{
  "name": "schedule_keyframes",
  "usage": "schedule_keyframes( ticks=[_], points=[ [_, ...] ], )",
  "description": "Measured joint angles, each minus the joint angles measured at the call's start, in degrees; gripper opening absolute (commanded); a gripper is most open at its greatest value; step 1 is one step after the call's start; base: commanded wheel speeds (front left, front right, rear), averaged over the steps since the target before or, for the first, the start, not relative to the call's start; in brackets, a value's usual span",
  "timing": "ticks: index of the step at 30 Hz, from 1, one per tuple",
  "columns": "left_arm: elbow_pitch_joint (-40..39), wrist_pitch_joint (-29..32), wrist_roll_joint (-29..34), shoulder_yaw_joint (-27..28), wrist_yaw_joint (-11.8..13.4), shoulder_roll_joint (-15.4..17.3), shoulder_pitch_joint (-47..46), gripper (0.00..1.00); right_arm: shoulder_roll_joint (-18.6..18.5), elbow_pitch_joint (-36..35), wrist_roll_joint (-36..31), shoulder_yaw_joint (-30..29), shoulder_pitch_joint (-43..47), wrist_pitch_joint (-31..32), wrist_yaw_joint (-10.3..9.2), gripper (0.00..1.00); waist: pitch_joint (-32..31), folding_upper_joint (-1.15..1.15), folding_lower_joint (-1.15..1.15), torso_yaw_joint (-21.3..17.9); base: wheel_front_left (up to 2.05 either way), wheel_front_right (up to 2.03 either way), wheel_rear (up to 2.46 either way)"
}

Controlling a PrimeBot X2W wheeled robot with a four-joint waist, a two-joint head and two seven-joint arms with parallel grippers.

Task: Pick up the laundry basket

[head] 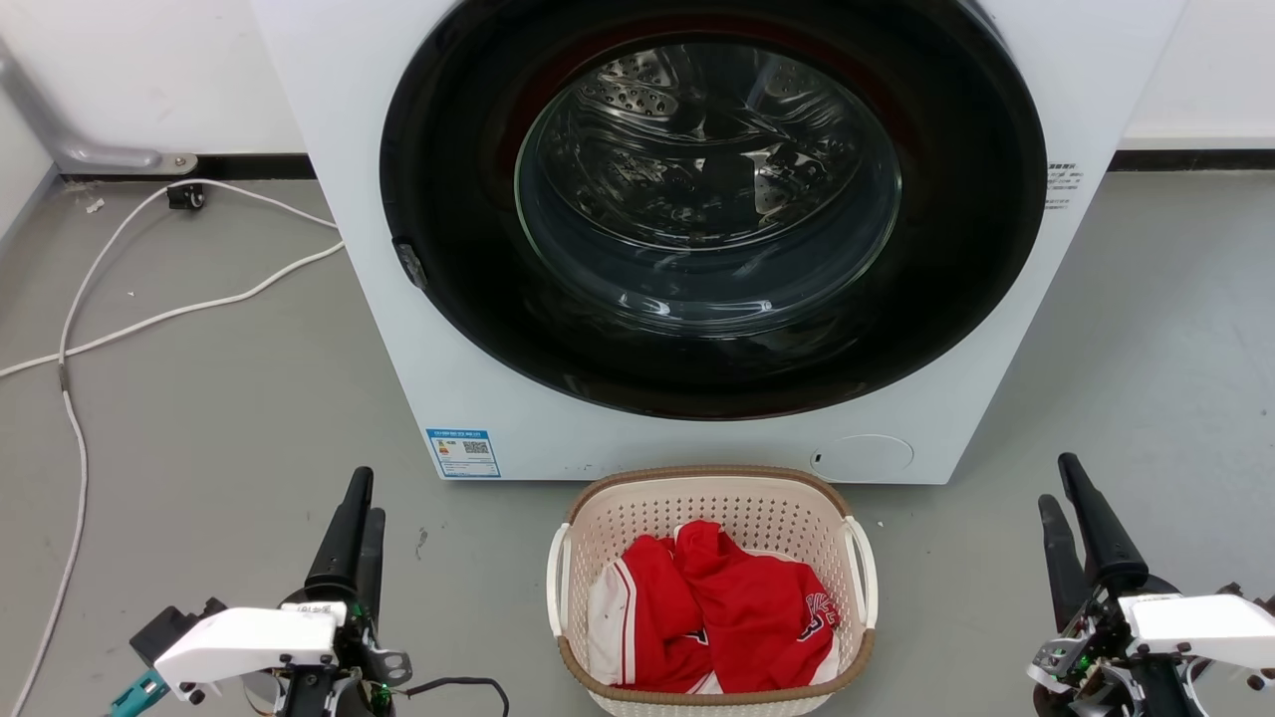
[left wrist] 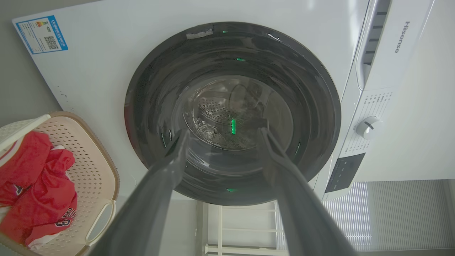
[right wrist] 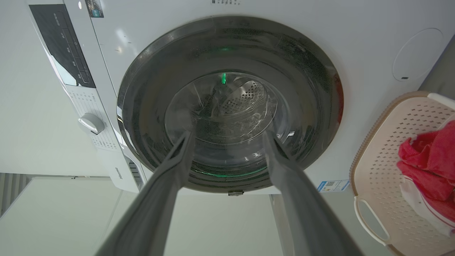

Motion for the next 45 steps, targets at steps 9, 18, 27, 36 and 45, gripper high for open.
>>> schedule_keyframes(
  ticks=[9,18,27,36,45],
  points=[
    [-3.0,-2.3,9.7,-1.7,0.0,0.0,-0.1,1.0,0.0,-2.2,-9.0,0.4,0.1,-2.3,0.0,1.0,0.1,0.0,0.0,0.1,0.0,0.0,0.0],
    [-5.3,-4.3,19.6,-2.9,0.0,0.0,-0.5,1.0,0.0,-4.3,-23.6,1.5,0.1,-4.3,0.01,1.0,0.2,0.0,0.0,0.1,0.0,0.0,0.0],
    [-5.3,-6.4,33.7,-4.8,0.0,0.6,-0.7,1.0,0.0,-5.1,-38.0,2.9,0.8,-6.3,0.01,1.0,0.1,0.0,0.0,0.2,0.0,0.0,0.0],
    [-3.5,-8.1,44.2,-6.9,0.0,1.6,-1.5,1.0,0.0,-4.6,-48.4,3.2,1.5,-8.0,0.01,1.0,-0.1,0.0,0.0,0.5,0.0,0.0,0.0],
    [-3.0,-9.6,51.7,-8.1,0.4,2.3,-2.7,1.0,0.0,-4.5,-57.3,3.3,1.5,-9.5,0.01,1.0,0.0,0.0,0.0,0.5,0.0,0.0,0.0]
  ],
)
